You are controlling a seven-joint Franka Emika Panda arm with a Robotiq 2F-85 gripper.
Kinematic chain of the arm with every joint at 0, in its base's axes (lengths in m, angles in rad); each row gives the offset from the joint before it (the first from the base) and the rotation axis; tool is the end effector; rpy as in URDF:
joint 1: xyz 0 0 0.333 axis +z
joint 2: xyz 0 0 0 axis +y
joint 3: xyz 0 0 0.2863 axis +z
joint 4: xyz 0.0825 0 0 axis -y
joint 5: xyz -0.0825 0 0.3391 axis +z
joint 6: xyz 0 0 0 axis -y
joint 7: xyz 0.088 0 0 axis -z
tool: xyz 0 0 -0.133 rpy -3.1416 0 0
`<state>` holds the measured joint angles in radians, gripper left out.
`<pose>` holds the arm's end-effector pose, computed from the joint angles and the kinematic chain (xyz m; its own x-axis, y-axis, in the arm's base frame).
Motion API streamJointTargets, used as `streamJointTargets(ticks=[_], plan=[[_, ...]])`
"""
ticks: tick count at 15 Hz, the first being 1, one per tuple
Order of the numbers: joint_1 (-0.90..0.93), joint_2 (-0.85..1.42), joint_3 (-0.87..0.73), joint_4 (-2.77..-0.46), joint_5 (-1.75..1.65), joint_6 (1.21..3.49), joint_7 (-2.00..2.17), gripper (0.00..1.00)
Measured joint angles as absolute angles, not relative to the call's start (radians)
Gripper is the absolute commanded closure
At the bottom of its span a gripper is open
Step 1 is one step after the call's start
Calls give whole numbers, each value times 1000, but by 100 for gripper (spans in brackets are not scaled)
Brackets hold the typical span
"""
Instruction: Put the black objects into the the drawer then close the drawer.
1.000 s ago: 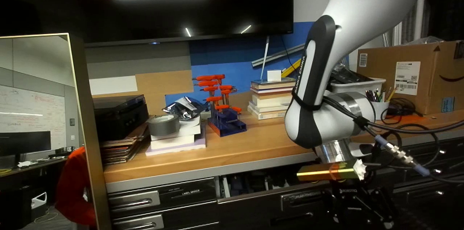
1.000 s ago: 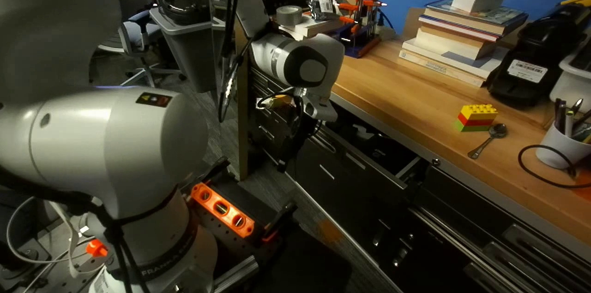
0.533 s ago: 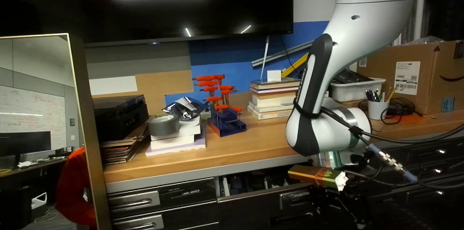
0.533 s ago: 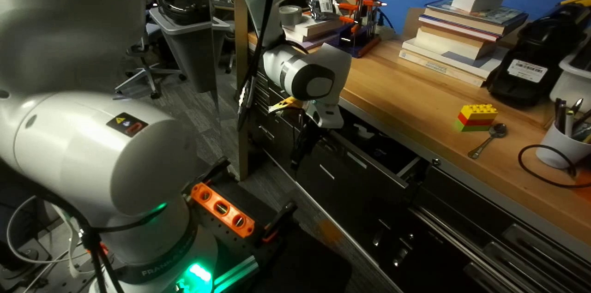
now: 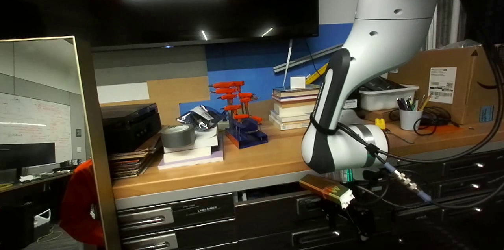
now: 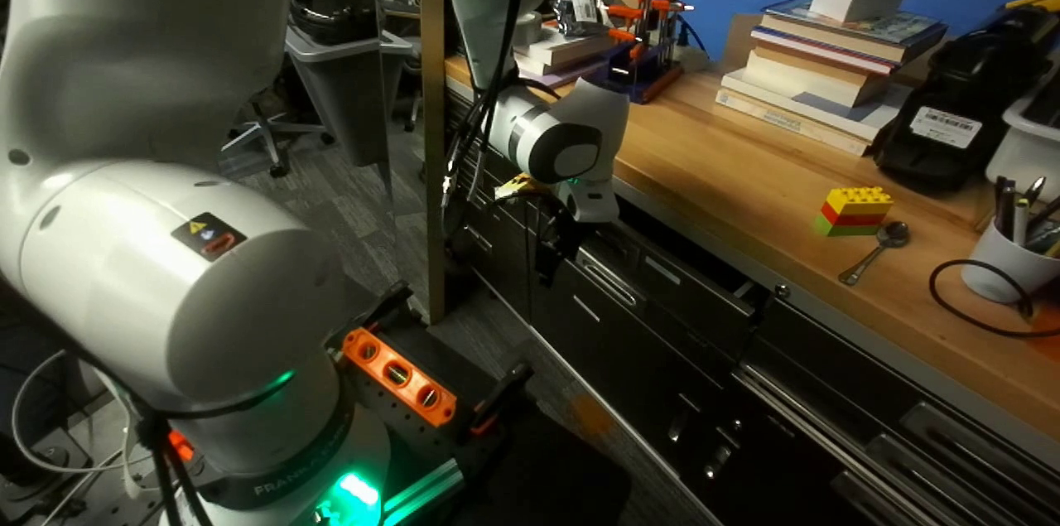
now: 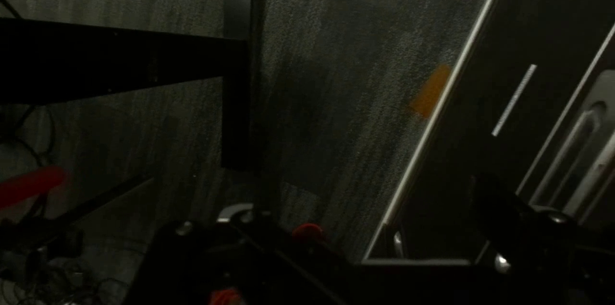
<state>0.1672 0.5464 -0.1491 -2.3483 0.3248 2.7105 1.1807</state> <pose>0.4450 -0.0096 0.0825 0.1101 -0.9915 -0.0692 -0.9811 -0.1196 0.1523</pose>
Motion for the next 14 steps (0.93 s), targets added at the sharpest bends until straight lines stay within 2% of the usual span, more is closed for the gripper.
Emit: streamJointTargets(ticks=[5, 14], plan=[[165, 615, -113, -2251, 325, 2834, 1183, 0], [173, 641, -117, -2238, 263, 2865, 1124, 0]])
